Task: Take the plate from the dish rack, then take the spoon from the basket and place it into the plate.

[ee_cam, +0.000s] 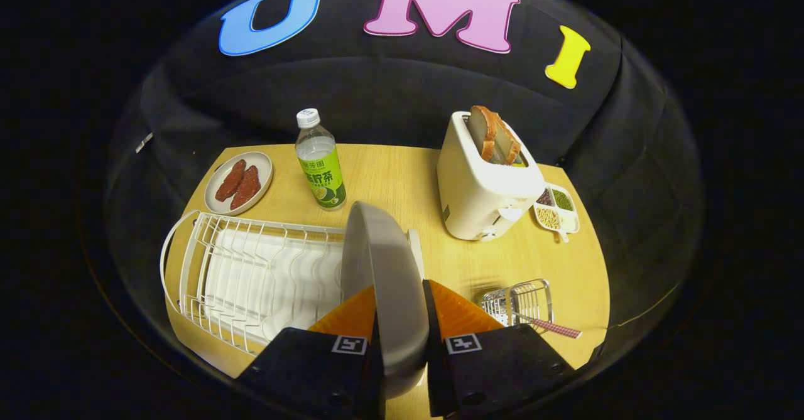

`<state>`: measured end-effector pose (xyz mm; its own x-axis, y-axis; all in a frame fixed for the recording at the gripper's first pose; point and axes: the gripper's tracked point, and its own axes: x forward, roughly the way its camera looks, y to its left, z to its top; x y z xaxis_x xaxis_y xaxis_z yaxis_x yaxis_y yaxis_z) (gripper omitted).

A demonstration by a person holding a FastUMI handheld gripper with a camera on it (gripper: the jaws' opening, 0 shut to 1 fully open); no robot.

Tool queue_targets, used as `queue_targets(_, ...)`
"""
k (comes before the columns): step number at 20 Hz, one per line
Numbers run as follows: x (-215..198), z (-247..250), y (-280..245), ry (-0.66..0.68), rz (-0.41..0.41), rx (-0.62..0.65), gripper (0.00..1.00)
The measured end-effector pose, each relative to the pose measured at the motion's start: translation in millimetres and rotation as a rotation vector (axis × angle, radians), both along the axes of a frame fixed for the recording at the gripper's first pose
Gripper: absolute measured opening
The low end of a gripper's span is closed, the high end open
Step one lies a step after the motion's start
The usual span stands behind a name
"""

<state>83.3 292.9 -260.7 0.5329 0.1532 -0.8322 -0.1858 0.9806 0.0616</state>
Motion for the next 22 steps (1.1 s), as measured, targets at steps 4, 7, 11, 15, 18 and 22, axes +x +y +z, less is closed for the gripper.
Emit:
queue_targets(4, 17, 39, -21, -0.108, -0.061, 0.049, 0.30)
queue_targets(7, 0, 73, -40, -0.148, 0.002, 0.124, 0.30)
queue_targets(11, -70, 87, -88, -0.090, 0.071, 0.252, 0.30)
queue_targets(15, -148, 59, -142, 0.040, 0.065, 0.330, 0.30)
queue_targets(18, -197, 18, -163, 0.153, 0.030, 0.394, 0.30)
queue_targets(22, -231, -32, -170, 0.262, -0.008, 0.472, 0.30)
